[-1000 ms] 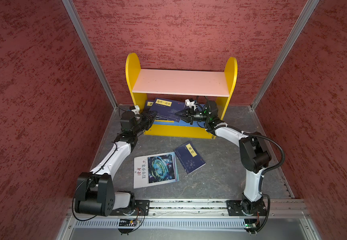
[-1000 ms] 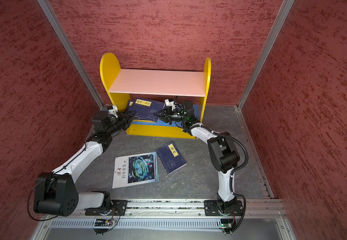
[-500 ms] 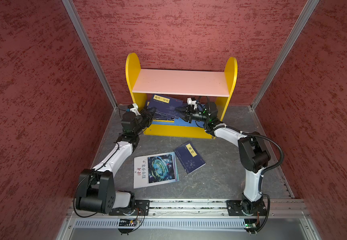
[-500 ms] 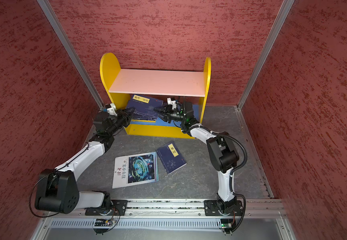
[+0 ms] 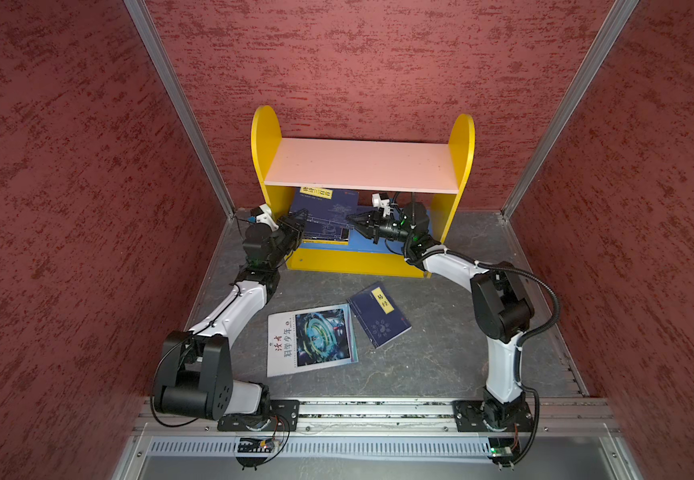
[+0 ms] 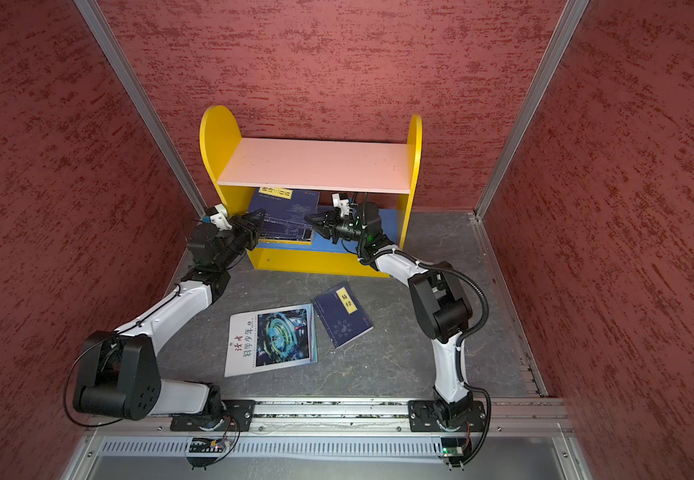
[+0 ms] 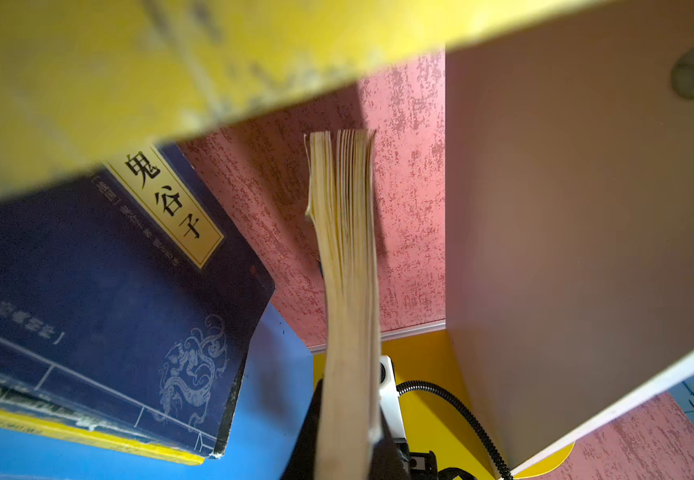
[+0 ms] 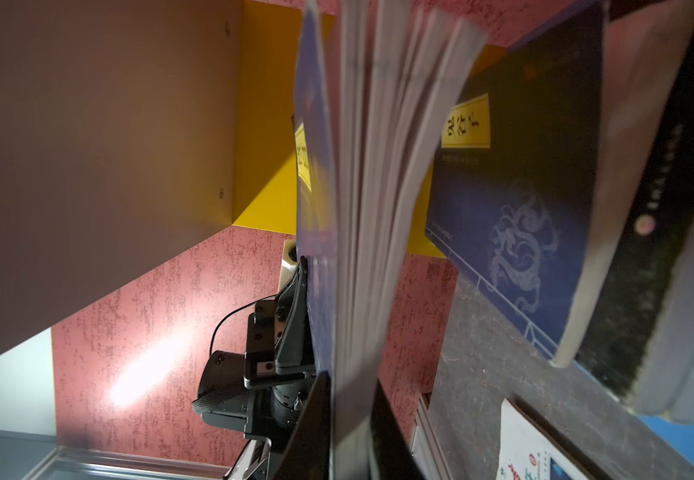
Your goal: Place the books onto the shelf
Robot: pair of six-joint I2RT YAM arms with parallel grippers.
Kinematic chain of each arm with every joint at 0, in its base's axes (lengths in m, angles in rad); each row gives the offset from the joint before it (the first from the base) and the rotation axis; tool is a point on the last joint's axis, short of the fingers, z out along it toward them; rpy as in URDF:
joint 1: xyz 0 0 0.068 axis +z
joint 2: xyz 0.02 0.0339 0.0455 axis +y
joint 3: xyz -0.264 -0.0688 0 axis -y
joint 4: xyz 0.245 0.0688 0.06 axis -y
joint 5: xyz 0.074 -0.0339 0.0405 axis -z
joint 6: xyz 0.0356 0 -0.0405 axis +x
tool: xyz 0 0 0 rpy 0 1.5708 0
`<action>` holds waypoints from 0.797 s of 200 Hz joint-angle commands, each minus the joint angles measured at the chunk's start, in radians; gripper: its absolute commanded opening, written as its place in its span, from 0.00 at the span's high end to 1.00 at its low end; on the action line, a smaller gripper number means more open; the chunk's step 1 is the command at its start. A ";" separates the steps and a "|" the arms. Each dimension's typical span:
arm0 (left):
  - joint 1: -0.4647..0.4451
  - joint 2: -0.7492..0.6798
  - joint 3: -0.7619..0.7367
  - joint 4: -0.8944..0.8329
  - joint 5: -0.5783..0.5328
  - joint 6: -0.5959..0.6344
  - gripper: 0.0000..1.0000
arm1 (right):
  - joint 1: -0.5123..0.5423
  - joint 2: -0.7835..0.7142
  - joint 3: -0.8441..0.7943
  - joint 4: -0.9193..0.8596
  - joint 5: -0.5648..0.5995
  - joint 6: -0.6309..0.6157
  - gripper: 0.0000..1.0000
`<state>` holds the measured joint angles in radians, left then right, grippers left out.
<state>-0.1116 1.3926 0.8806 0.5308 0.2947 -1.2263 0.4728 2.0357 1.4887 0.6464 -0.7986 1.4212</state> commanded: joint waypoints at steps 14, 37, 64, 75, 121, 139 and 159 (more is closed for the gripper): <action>0.005 0.003 0.011 -0.013 -0.003 0.023 0.87 | 0.009 0.022 0.082 -0.003 0.054 -0.032 0.90; 0.006 -0.043 0.025 -0.138 -0.011 0.075 0.58 | 0.010 0.026 0.114 -0.066 0.076 -0.087 0.91; 0.018 -0.134 0.069 -0.379 -0.049 0.198 0.18 | 0.010 0.042 0.150 -0.123 0.076 -0.140 0.92; 0.029 -0.174 0.090 -0.491 -0.054 0.253 0.11 | 0.010 0.053 0.166 -0.135 0.072 -0.148 0.92; 0.117 -0.341 0.109 -0.816 -0.125 0.409 0.01 | 0.018 0.111 0.276 -0.257 0.055 -0.229 0.92; 0.191 -0.376 0.077 -0.830 -0.098 0.400 0.01 | 0.021 0.134 0.342 -0.362 0.038 -0.278 0.91; 0.270 -0.371 0.052 -0.811 -0.028 0.384 0.01 | 0.023 0.141 0.366 -0.404 0.032 -0.305 0.91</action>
<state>0.0834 1.0092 0.9710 -0.1989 0.2123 -0.8764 0.4870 2.1860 1.7863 0.2871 -0.7483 1.2018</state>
